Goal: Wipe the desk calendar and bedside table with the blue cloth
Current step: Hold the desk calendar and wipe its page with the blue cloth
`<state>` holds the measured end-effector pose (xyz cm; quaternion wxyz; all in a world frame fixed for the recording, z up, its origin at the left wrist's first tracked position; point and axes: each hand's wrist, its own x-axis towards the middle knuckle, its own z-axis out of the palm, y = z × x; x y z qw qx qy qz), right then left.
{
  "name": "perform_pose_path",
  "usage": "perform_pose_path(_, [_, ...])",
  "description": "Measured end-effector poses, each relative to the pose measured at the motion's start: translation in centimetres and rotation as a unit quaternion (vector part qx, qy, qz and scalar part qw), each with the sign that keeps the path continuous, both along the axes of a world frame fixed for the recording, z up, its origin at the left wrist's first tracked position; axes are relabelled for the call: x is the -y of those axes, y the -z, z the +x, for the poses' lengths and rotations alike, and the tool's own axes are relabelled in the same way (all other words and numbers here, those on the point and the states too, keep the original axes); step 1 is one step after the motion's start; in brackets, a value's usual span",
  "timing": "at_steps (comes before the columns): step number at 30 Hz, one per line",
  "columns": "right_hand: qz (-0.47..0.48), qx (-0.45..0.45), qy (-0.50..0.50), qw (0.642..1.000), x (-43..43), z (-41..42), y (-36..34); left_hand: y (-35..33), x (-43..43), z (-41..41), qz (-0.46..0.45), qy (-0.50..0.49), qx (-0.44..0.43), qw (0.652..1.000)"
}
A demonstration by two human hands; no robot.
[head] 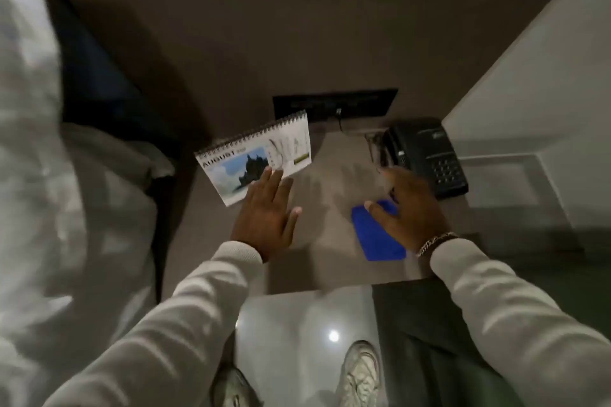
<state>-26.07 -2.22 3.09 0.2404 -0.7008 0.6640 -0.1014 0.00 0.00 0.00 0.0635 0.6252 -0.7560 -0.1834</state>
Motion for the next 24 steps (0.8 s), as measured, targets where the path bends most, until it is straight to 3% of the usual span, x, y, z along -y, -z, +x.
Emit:
perform_pose_path(6, [0.046, -0.12, 0.019, 0.992, -2.8, -0.7, 11.4, 11.3, -3.2, -0.9, 0.04, 0.005, 0.046, 0.998])
perform_pose_path(12, [-0.028, -0.149, 0.038, 0.988, -3.7, 0.2, 15.2, 14.8, -3.6, -1.5, -0.015, -0.037, 0.078, 0.996])
perform_pose_path(15, [-0.038, -0.184, 0.045, 0.981, -3.7, 0.4, 15.7, 14.8, -3.6, -1.4, -0.004, -0.035, 0.07, 0.997])
perform_pose_path(19, [-0.04, -0.153, 0.052, 0.986, -3.3, 0.5, 15.1, 11.8, -2.8, 0.1, 0.009, -0.013, 0.033, 0.999])
perform_pose_path(24, [-0.055, -0.027, 0.114, 0.992, -2.1, 3.4, 13.1, 4.1, 1.3, 5.2, -0.135, 0.046, 0.002, 0.99])
